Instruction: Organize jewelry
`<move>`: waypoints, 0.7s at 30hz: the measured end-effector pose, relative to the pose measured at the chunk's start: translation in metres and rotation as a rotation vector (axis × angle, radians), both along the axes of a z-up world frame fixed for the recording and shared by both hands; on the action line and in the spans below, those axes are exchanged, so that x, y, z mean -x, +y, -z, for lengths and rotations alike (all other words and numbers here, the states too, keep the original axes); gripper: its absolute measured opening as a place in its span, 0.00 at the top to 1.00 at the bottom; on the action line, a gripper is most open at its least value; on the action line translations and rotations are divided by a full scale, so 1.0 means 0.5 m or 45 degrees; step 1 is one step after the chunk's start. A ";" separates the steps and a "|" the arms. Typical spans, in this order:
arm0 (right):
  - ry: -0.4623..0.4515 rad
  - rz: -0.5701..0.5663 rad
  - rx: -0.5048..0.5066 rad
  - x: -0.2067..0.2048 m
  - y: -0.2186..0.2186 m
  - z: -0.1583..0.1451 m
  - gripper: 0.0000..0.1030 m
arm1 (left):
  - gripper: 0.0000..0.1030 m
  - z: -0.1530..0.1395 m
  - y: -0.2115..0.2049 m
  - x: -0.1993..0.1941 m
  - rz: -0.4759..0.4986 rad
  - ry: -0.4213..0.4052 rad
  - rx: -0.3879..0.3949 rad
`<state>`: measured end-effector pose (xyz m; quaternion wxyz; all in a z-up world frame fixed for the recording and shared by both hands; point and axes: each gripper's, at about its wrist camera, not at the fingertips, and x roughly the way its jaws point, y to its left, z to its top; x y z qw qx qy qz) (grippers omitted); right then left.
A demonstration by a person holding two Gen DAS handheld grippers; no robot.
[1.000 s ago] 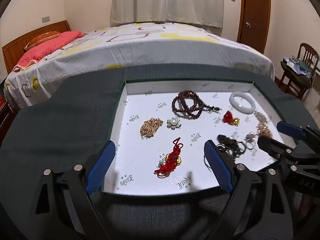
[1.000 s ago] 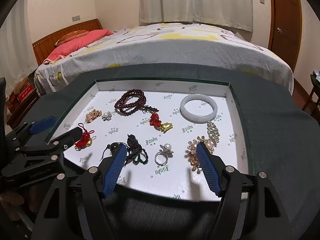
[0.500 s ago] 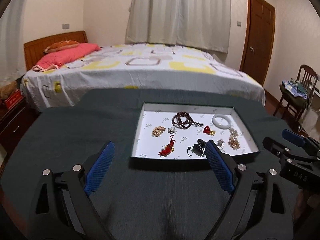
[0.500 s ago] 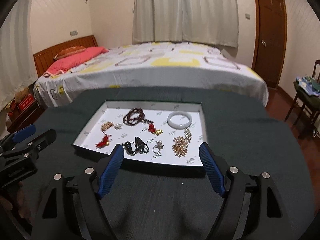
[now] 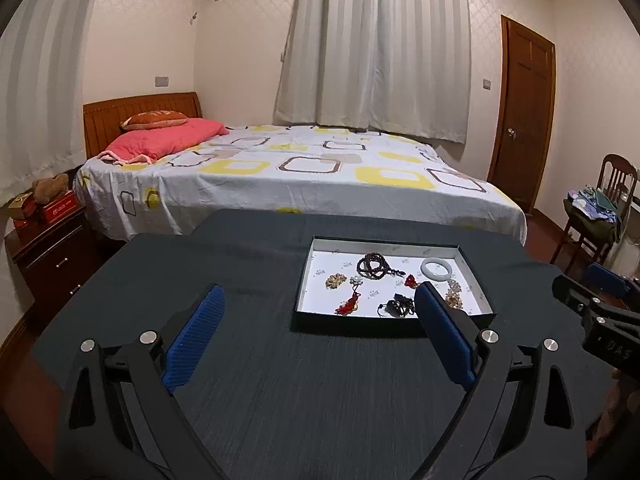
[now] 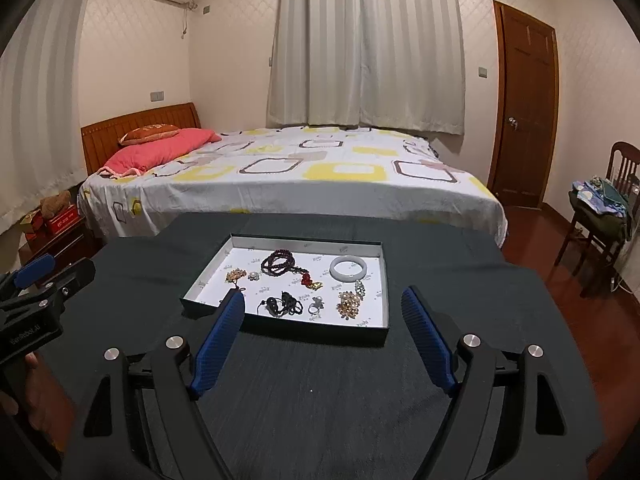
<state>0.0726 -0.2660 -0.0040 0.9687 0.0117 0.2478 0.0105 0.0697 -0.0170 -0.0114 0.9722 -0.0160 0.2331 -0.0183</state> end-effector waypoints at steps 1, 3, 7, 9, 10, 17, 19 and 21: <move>-0.005 0.001 0.002 0.007 0.000 -0.003 0.24 | 0.09 -0.002 0.002 0.006 -0.004 -0.006 0.001; -0.019 0.005 0.005 0.020 0.001 -0.008 0.24 | 0.09 -0.008 0.007 0.017 -0.010 -0.018 0.014; -0.042 0.010 0.012 0.037 0.005 -0.019 0.24 | 0.09 -0.014 0.010 0.032 -0.016 -0.032 0.015; -0.054 0.011 0.012 0.042 0.007 -0.023 0.24 | 0.09 -0.015 0.010 0.037 -0.015 -0.037 0.018; -0.058 0.009 0.014 0.044 0.009 -0.025 0.24 | 0.09 -0.018 0.009 0.040 -0.013 -0.041 0.018; -0.075 0.005 0.015 0.057 0.010 -0.031 0.24 | 0.09 -0.025 -0.001 0.050 -0.004 -0.047 0.002; -0.075 0.005 0.016 0.058 0.010 -0.031 0.24 | 0.09 -0.026 -0.002 0.050 -0.006 -0.048 0.008; -0.078 0.005 0.017 0.058 0.011 -0.031 0.24 | 0.09 -0.027 -0.004 0.051 -0.006 -0.049 0.008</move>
